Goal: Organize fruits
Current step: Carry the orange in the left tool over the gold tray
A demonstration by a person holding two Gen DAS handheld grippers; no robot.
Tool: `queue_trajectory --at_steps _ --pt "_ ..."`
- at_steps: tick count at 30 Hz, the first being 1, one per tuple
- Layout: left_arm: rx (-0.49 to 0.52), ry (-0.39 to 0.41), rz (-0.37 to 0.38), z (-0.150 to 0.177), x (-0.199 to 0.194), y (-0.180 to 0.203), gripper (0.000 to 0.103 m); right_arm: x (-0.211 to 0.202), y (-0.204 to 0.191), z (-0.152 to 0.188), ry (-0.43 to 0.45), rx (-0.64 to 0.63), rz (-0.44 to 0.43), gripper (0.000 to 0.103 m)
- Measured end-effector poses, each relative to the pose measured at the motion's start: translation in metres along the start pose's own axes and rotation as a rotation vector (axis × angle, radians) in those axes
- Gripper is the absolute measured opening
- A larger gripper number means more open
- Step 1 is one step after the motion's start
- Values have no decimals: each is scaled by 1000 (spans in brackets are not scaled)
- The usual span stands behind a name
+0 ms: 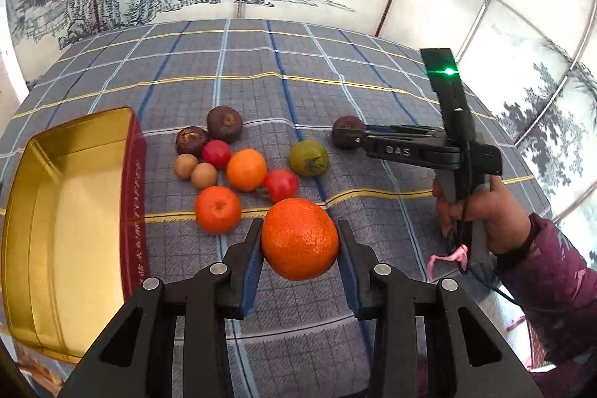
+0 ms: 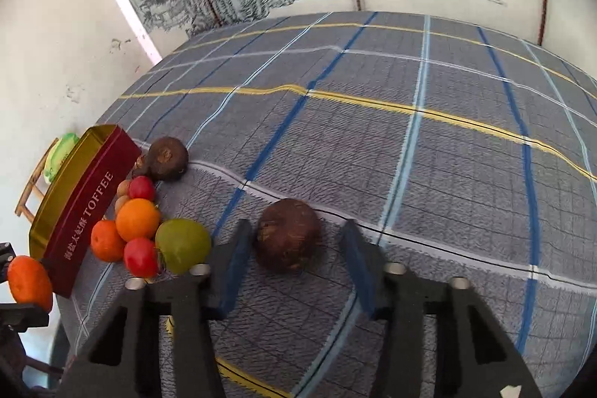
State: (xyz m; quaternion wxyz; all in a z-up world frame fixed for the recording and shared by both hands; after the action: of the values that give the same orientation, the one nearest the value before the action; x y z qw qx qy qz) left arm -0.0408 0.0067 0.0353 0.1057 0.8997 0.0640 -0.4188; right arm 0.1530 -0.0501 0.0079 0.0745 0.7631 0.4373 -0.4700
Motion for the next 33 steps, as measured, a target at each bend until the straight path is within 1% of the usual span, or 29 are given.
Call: queue_trajectory --at_steps 2,4,7,9,11,14,20,23,24,31,33 --pt "-9 5 -5 0 -4 -3 38 -5 -4 5 18 -25 6 32" --pt "-15 18 -15 -1 -10 -7 38 -15 -7 12 58 -40 37 31" --pt "-18 34 -41 -3 -20 -13 38 -26 0 22 94 -13 83 31" --pt "-23 47 -55 -4 -26 -19 38 -28 9 21 99 18 95 31" --pt "-30 57 -72 -6 -31 -26 38 -30 16 22 96 38 120 31" --pt "-39 65 -113 -8 -36 -41 38 -29 25 21 87 69 127 31" --pt "-54 64 -198 -3 -41 -72 38 -27 26 19 85 63 140 32" --pt "-59 49 -235 0 -39 -88 38 -25 24 19 78 58 152 32" --pt "-58 44 -257 2 -39 -95 38 -24 23 19 73 55 158 32" --pt "-71 9 -319 11 -26 -135 38 -22 19 21 69 32 195 33" --pt "-70 -1 -349 11 -23 -147 38 -22 17 21 67 24 207 33"
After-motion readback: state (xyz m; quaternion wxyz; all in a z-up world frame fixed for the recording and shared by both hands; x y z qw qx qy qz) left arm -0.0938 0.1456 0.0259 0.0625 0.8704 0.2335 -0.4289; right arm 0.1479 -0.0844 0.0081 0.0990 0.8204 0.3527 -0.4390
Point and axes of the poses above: each gripper's, at about its wrist camera, not at the fingertips, and x roughly the way its jaws point, y to its right, z to its underside, the point moved 4 cm from there along x, roughly the way its jaws point, and after that the axes turned 4 degrees about x, right-handed, at the moved point
